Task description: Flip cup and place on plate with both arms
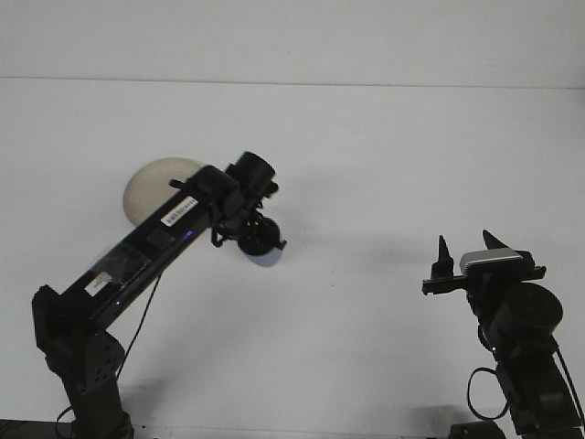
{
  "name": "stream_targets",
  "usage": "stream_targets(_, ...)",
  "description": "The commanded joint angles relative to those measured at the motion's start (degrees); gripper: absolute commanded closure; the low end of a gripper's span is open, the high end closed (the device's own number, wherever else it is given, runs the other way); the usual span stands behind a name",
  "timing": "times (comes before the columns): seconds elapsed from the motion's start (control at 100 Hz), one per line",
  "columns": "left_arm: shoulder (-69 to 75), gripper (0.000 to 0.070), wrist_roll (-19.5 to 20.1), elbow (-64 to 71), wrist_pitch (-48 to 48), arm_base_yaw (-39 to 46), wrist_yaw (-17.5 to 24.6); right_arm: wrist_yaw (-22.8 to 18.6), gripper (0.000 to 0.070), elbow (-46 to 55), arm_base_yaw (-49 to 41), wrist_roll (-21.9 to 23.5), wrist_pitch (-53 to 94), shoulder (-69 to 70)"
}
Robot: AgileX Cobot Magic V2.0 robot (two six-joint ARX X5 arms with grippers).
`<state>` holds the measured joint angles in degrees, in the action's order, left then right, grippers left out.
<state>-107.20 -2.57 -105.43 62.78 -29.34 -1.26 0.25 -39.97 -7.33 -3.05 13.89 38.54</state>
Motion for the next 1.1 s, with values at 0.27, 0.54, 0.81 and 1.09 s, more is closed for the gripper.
stream_targets(0.27, -1.44, 0.0691, 0.90, -6.60, -1.60, 20.39, -3.45, 0.20, 0.0207, -0.20, -0.09, -0.20, -0.61, 0.13)
stream_targets(0.54, -5.20, 0.0691, 1.05, -6.60, -4.20, 28.96, -3.39, 0.22, 0.0207, -0.20, -0.09, -0.20, -0.61, 0.13)
stream_targets(0.81, -9.66, 0.0690, 1.03, -6.60, -5.44, 30.14, -2.64, 0.20, 0.0207, -0.20, -0.09, -0.20, -0.61, 0.13)
stream_targets(1.09, -12.00, 0.0685, 1.05, -6.60, -6.27, 29.70, -2.56, 0.20, 0.0207, -0.20, -0.09, -0.17, -0.63, 0.13)
